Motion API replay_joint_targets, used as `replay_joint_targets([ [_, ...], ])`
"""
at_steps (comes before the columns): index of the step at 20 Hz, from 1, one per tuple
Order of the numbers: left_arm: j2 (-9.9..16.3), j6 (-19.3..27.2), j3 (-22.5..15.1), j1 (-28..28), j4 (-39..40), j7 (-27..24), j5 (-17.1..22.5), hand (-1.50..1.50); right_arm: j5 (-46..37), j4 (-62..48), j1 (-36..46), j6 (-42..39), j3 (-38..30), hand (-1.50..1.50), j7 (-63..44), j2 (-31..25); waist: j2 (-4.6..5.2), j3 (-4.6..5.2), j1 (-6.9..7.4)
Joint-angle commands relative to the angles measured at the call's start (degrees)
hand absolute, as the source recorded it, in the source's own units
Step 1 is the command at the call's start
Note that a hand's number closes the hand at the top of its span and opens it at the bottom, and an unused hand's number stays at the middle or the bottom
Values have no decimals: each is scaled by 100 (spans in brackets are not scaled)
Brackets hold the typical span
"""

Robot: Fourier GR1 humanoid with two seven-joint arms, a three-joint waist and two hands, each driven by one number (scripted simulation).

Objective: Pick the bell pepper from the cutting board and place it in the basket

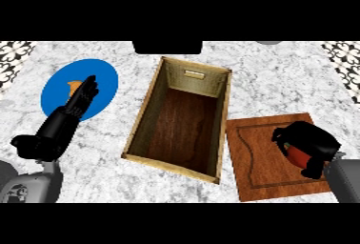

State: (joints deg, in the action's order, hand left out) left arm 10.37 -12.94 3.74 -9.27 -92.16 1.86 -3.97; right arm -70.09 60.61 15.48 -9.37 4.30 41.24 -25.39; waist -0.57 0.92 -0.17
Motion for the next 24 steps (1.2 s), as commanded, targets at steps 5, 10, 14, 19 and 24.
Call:
replay_joint_targets([
  [5, 69, 0, 94, 106, 34, 29, 10, 0, -459, 921, -507, -332, 708, 150, -2515, 2385, -148, -35, -194],
  [10, 46, -36, 39, 152, 89, -27, -6, 0, -394, 1672, -602, -263, 1369, 150, -3760, 2504, -154, -67, -117],
  [14, 20, -2, 13, 114, 70, 21, -33, 0, 184, 2239, -919, -75, 2022, 150, -4725, 2522, -124, -107, -45],
  [19, -17, -70, -48, 146, 95, -57, -3, 0, 1366, 3221, -1237, 805, 2951, 150, -5653, 2533, -97, -128, 45],
  [24, -40, -43, -48, 99, 135, -15, -8, 0, 1847, 4455, -1125, 2019, 3952, 150, -6608, 2537, -138, -106, 46],
])
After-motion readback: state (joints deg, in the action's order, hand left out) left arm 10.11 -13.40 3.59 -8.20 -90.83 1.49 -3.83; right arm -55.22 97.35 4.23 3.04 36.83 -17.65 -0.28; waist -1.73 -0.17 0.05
